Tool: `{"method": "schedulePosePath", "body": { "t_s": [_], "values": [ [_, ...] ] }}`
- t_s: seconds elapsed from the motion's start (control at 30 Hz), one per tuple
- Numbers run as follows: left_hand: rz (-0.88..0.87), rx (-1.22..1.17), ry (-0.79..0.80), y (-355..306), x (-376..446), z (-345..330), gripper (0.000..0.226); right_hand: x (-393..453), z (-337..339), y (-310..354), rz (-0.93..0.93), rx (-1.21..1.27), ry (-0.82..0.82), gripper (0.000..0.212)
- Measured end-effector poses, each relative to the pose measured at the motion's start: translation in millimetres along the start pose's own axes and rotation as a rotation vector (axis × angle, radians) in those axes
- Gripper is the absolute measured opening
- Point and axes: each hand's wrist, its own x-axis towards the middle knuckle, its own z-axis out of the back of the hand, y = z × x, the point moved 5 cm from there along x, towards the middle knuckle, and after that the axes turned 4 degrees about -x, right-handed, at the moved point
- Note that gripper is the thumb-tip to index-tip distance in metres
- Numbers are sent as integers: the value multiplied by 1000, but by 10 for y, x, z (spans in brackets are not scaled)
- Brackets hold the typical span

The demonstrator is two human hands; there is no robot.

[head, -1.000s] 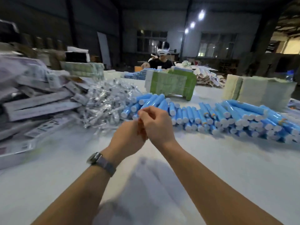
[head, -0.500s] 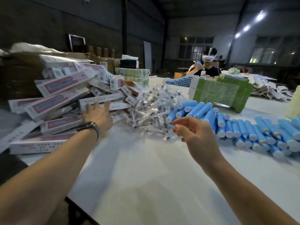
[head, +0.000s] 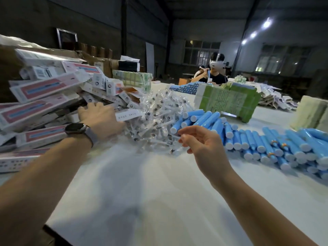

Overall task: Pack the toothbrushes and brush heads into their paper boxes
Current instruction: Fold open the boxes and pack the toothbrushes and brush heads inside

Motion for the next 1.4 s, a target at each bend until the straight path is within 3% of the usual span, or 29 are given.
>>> {"method": "schedulePosePath", "body": {
  "t_s": [0.1, 0.17, 0.3, 0.37, 0.5, 0.67, 0.87, 1.07, 1.17, 1.3, 1.4],
  "values": [
    [-68, -85, -48, -254, -346, 286, 57, 28, 48, -1, -7, 18, -26, 19],
    [-161, -297, -22, -535, -615, 392, 49, 46, 108, -10, -16, 51, -63, 9],
    [-227, -1330, 438, -1208, -1096, 261, 28, 121, 239, -32, -5, 132, -181, 11],
    [-247, -1552, 583, -1536, -1262, 139, 50, 156, 291, -34, 1, 136, -214, 13],
    [-366, -1641, 634, -1976, -1428, 1, 72, 189, 349, -76, -42, 173, -188, 14],
    [-459, -1632, 515, -2139, -1377, -67, 49, 235, 426, -183, -83, 102, 97, 39],
    [-426, -1725, 501, -2217, -1528, -350, 65, 211, 605, -279, -45, 238, 211, 51],
    [-476, -1781, 400, -2108, -1525, -336, 68, 195, 593, -371, -23, 298, 158, 40],
    [-499, -1758, 335, -2002, -1453, -258, 69, 196, 627, -453, -60, 362, 194, 46],
    [-455, -1808, 302, -1953, -1353, -209, 58, 236, 712, -630, -113, 230, 273, 39],
    [-496, -1785, 289, -1961, -1342, -205, 53, 397, 982, -774, -213, 96, 8, 38]
  ]
}}
